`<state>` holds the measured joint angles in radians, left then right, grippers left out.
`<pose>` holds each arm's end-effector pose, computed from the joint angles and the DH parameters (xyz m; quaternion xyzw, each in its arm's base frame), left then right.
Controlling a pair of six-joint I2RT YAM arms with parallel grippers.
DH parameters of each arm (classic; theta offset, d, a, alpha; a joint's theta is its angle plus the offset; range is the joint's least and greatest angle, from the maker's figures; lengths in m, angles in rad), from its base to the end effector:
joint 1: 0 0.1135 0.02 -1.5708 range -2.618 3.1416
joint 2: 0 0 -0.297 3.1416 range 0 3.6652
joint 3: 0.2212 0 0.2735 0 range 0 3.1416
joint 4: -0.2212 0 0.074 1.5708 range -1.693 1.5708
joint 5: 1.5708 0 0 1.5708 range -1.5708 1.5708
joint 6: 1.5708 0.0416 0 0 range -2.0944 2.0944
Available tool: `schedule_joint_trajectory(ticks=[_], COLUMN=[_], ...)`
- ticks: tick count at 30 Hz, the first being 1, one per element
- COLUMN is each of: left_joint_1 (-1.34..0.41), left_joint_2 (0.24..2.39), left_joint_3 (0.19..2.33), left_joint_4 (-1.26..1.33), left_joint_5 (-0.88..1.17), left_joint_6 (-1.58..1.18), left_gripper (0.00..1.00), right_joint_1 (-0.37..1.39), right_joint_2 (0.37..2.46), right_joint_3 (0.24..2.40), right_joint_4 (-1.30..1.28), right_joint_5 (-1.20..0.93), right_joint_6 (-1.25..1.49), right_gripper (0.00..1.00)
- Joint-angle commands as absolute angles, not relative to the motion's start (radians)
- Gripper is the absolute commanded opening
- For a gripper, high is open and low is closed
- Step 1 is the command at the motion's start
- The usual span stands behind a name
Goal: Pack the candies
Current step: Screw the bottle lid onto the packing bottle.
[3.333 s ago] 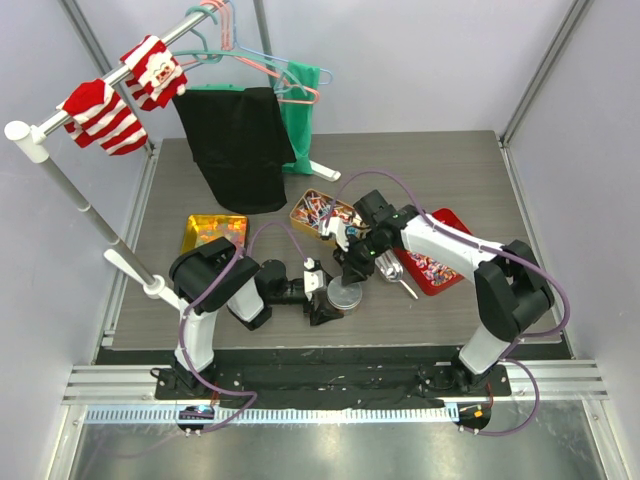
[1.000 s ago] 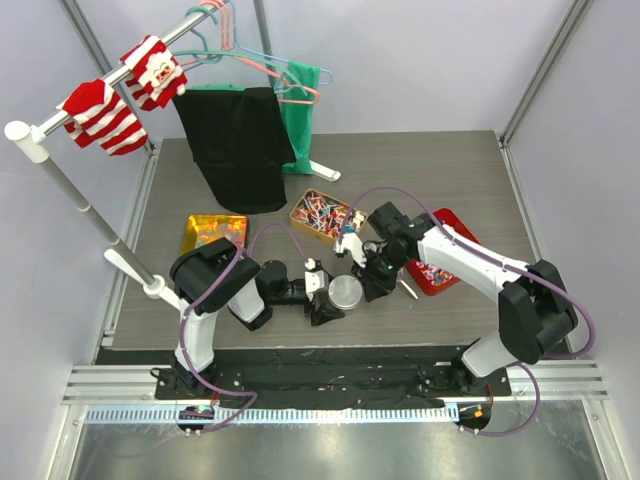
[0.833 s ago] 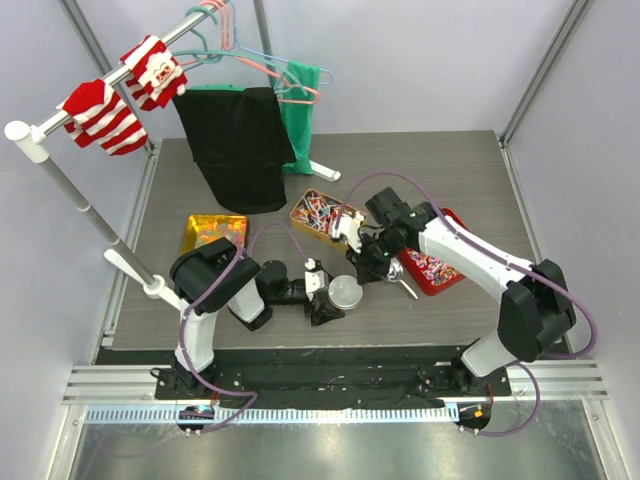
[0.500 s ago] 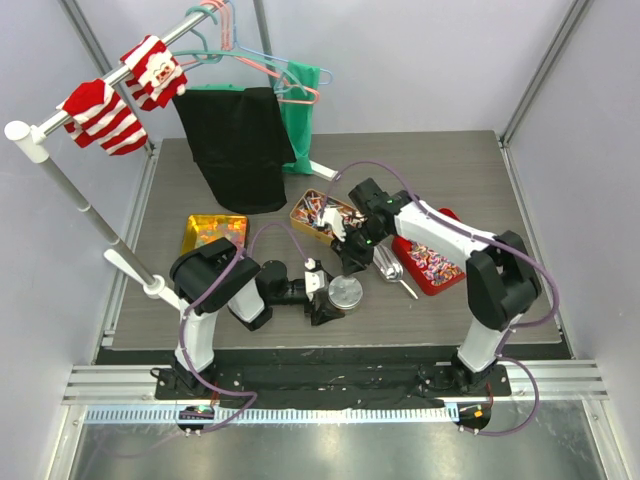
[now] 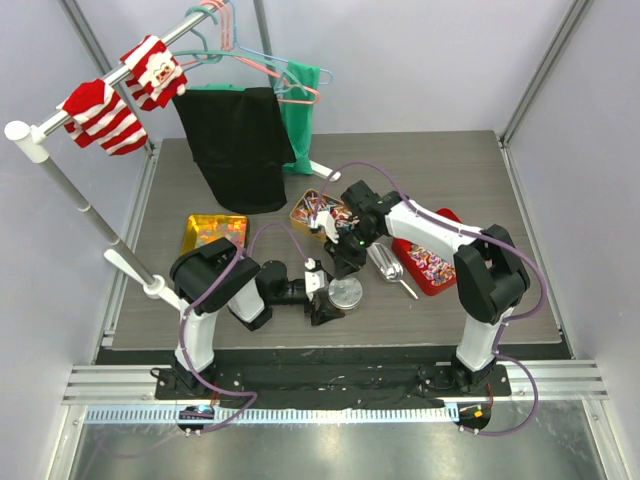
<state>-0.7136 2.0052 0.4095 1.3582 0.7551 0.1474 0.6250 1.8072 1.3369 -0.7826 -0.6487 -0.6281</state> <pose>0.2079 -0.2177 0.0901 0.5120 0.5688 -0.4388 0.4710 0.3000 0.2475 0.2330 -0.5896 0.7286 0.3144 0.1505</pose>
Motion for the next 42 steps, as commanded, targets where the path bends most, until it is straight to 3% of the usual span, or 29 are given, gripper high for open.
schedule_joint_trajectory(ticks=[1,31,39,42], left_joint_1=[-0.710,-0.709,-0.709,-0.710], left_joint_2=[2.020,2.023,2.025,2.025], left_joint_3=[0.407,0.408,0.410,0.410], left_joint_4=[1.546,1.546,1.546,1.546], left_joint_5=[0.696,0.692,0.693,0.693], left_joint_6=[0.199,0.199,0.199,0.201], left_gripper=[0.87,0.87,0.87,0.87], right_joint_1=[0.629,0.624,0.615,0.615], right_joint_2=[1.787,1.519,1.483,1.525], right_joint_3=[1.333,0.997,1.127,1.213], right_joint_4=[-0.775,-0.857,-0.831,-0.819], right_joint_5=[-0.660,-0.641,-0.560,-0.561], right_joint_6=[-0.643,-0.634,-0.641,-0.638], right_gripper=[0.18,0.15,0.15,0.20])
